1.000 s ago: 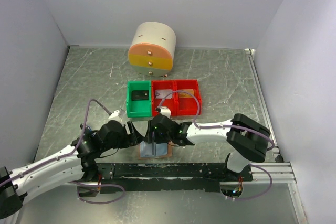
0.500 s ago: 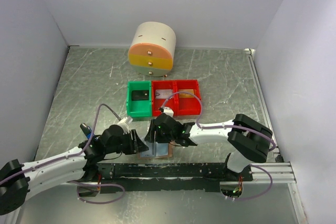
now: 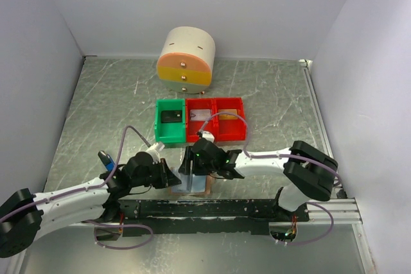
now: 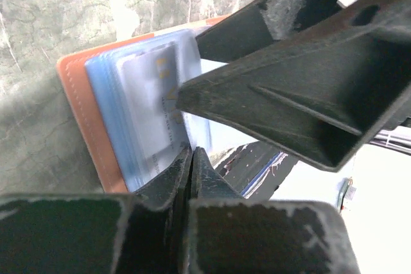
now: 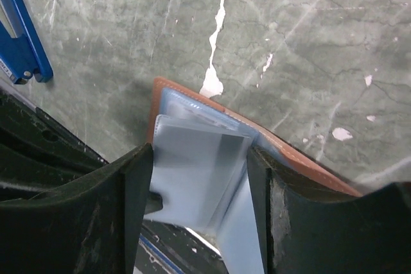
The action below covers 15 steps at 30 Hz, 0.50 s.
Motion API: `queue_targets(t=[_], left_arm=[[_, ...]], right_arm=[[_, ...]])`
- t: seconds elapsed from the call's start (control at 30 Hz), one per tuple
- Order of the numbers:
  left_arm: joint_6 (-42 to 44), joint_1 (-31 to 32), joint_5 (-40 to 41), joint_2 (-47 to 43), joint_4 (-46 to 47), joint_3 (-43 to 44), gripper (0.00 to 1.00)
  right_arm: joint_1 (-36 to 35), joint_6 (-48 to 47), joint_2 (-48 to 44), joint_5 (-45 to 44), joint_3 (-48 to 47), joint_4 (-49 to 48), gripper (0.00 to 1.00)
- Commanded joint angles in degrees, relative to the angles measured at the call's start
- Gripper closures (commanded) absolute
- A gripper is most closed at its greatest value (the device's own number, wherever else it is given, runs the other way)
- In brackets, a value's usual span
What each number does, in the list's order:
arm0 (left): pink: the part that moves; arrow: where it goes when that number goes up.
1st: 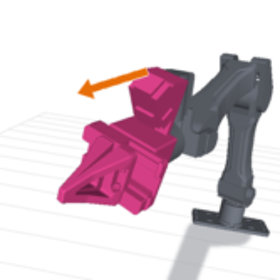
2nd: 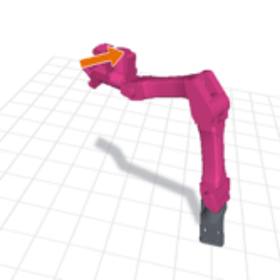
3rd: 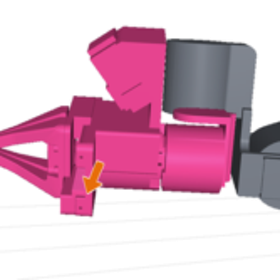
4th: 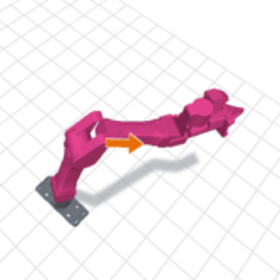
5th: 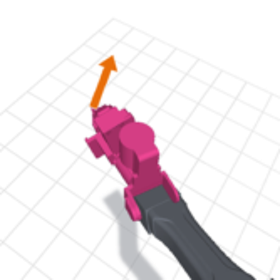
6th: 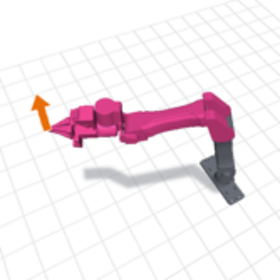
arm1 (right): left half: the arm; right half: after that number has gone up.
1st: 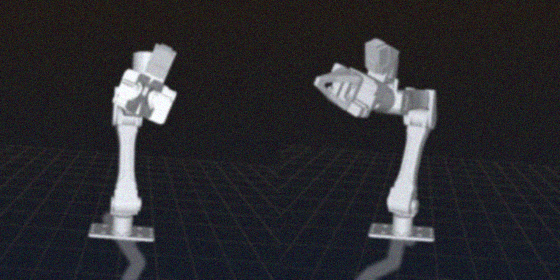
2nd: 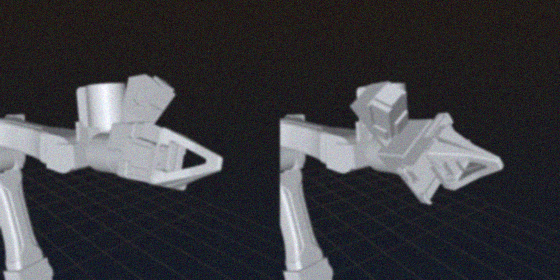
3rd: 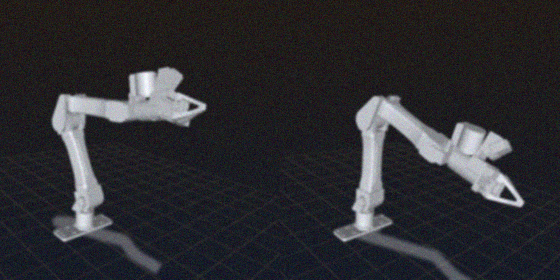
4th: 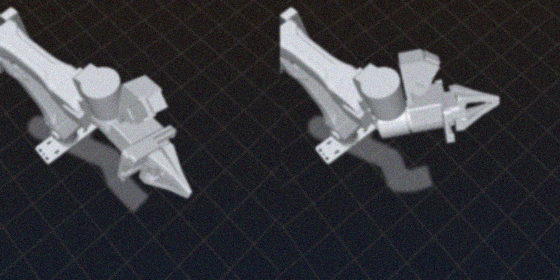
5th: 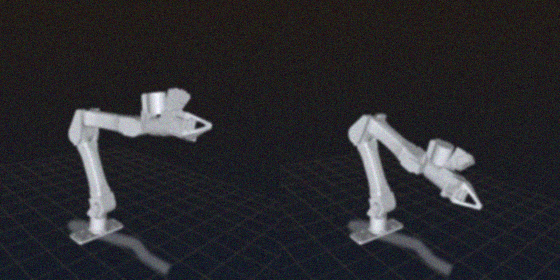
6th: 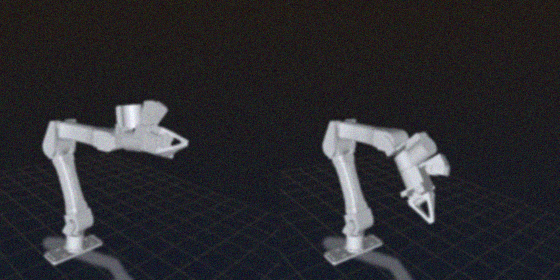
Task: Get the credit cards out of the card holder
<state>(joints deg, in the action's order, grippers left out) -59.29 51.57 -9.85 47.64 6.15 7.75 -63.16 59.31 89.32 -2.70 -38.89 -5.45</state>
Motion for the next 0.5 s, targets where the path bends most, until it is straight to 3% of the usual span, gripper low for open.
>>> queue_targets(t=[0.0,0.1,0.17,0.37,0.47], left_arm=[[1.12,0.03,1.57,-0.02,-1.42,2.67,0.93],[2.0,0.03,2.31,0.38,-3.54,3.95,0.92],[2.79,0.12,2.48,1.11,-4.49,5.0,0.87],[5.21,2.34,1.75,4.16,-1.53,7.45,0.46],[5.51,3.61,1.48,6.88,0.7,8.86,0.41]], right_arm=[[0.05,-0.83,-4.87,0.86,1.17,3.97,0.38],[0.19,-1.91,-8.48,-1.77,0.19,7.92,0.35],[0.4,-2.33,-10.59,-3.93,-0.48,11.33,0.35],[0.73,-0.99,-19.43,-9.85,1.89,17.21,0.34],[0.99,0.21,-25.16,-11.87,4.81,17.75,0.33]])
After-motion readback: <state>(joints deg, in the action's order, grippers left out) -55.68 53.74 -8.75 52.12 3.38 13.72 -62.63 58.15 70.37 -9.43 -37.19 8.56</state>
